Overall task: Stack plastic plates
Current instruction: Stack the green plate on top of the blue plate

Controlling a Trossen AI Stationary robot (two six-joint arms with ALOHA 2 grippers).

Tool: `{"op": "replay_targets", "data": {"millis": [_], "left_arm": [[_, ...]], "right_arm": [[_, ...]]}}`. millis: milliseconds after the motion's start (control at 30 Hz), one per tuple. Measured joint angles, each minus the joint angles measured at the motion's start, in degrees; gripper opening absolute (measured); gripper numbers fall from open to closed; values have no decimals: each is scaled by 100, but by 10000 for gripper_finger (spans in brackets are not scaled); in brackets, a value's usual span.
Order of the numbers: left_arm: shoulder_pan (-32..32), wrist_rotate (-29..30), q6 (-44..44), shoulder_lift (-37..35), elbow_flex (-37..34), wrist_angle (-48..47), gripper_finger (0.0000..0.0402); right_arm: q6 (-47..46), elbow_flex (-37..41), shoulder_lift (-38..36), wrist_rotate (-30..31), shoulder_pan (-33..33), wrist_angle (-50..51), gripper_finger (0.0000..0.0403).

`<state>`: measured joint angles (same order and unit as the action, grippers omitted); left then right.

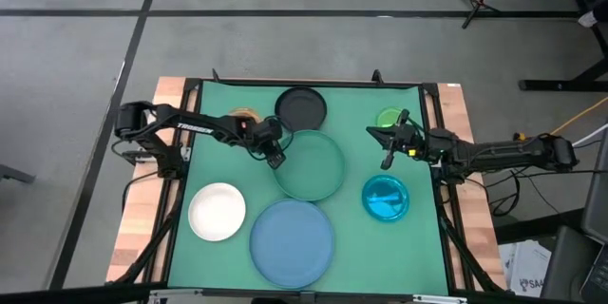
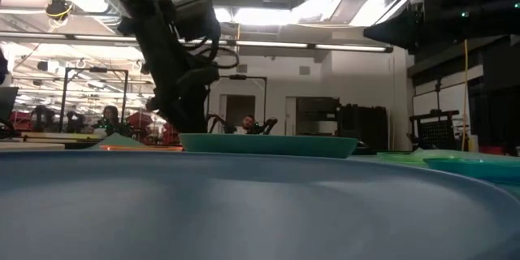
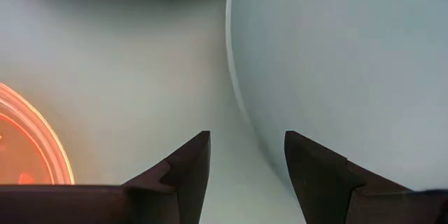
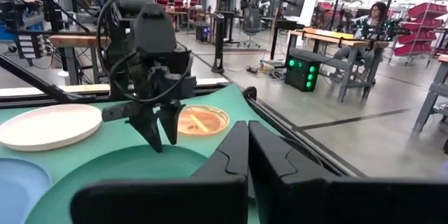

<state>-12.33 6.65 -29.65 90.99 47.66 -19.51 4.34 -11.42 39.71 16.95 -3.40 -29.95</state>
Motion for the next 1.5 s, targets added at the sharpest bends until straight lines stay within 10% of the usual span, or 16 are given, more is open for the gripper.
{"op": "replay_targets", "data": {"millis": [900, 1500], "left_arm": [[-3, -180, 645, 327, -2, 688, 31], [-3, -71, 921, 310, 253, 876, 19]], "right_arm": [[59, 0, 64, 59, 0, 4, 1], [59, 2, 64, 59, 0, 7, 1]]}}
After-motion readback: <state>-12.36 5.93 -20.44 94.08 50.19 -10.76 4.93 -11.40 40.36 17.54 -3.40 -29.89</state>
